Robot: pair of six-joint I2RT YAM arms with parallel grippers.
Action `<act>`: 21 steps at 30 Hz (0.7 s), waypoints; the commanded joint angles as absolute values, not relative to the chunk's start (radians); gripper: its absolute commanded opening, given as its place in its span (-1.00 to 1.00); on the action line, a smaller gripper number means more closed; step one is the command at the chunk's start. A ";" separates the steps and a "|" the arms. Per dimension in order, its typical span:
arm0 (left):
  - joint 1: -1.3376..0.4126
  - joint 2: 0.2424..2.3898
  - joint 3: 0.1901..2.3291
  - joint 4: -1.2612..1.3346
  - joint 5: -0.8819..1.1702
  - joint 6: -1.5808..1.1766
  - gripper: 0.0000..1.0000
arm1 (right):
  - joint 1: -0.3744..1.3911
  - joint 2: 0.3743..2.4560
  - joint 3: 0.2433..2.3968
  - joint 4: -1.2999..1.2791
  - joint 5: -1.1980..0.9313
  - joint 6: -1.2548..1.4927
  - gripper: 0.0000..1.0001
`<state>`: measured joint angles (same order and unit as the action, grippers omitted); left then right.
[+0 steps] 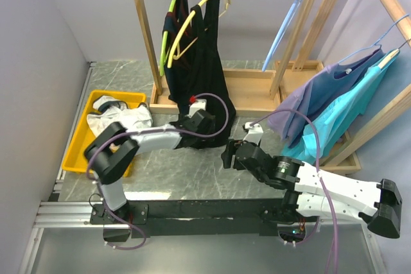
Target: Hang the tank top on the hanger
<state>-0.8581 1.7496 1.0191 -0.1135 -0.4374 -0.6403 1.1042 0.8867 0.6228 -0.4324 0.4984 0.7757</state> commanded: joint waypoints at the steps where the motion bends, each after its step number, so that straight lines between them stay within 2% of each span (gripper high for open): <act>1: -0.857 1.830 1.127 -0.043 -0.451 -0.661 0.99 | 1.112 0.830 0.601 -0.419 0.522 0.805 0.57; 4: -0.857 1.904 1.173 -0.043 -0.445 -0.684 0.99 | 1.114 0.813 0.598 -0.429 0.528 0.808 0.57; 7: -0.857 1.974 1.203 -0.025 -0.433 -0.710 0.81 | 1.112 0.793 0.604 -0.448 0.531 0.807 0.57; 10: -0.861 2.022 1.232 -0.008 -0.396 -0.724 0.12 | 1.114 0.761 0.612 -0.472 0.540 0.805 0.57; 11: -0.862 2.037 1.255 -0.008 -0.387 -0.721 -0.42 | 1.112 0.752 0.614 -0.477 0.543 0.801 0.57; 12: -0.862 2.040 1.273 -0.021 -0.376 -0.719 -0.71 | 1.115 0.736 0.620 -0.488 0.546 0.801 0.57; 14: -0.862 2.031 1.333 -0.041 -0.373 -0.701 -0.98 | 1.114 0.723 0.627 -0.495 0.549 0.795 0.56; 21: -0.825 1.977 1.584 -0.063 -0.396 -0.586 -0.98 | 1.114 0.695 0.661 -0.514 0.564 0.779 0.56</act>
